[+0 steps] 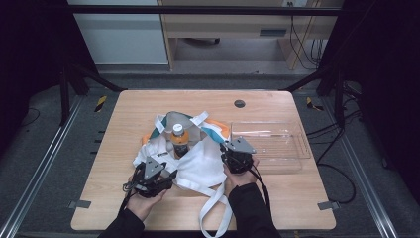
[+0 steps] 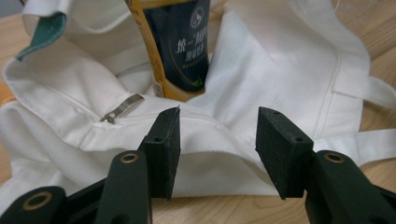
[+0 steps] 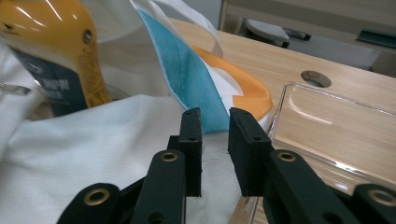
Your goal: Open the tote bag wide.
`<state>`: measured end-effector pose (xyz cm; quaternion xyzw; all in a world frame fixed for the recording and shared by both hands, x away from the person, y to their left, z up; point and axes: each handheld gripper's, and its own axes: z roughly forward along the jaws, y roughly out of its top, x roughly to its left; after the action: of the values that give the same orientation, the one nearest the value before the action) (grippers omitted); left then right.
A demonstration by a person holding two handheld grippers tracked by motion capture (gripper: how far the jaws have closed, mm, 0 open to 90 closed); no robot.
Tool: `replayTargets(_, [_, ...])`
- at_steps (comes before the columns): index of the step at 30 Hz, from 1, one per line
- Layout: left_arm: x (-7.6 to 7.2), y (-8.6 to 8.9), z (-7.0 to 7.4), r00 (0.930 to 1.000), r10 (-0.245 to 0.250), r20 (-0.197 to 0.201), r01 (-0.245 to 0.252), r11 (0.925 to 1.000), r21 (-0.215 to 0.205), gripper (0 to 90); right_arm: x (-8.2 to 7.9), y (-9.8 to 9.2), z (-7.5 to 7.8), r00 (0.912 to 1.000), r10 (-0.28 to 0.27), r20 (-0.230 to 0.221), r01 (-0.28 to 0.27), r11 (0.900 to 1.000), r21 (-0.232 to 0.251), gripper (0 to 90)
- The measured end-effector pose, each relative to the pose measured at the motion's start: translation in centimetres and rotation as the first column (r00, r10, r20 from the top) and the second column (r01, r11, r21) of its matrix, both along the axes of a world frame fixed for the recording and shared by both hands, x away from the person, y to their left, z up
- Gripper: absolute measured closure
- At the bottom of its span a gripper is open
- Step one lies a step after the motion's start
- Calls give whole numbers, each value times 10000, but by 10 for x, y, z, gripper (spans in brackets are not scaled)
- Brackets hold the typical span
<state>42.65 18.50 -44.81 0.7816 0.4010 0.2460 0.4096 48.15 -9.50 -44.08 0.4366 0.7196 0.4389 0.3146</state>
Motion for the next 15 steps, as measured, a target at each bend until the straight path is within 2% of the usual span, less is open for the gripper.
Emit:
replayTargets(3, [-2, 4, 7, 9999, 40, 159, -35, 9995, -325, 479, -5, -7, 6, 9997, 231, 29, -231, 9990, 386, 689])
replayTargets(10, [-4, 14, 20, 9987, 56, 500, -19, 9973, -734, 452, -13, -23, 17, 9978, 628, 195, -642, 9949, 772, 583])
replayTargets(15, [-2, 20, 27, 9975, 157, 684, -91, 9953, -963, 432, -16, -35, 21, 9982, 560, 207, -579, 9928, 1048, 483])
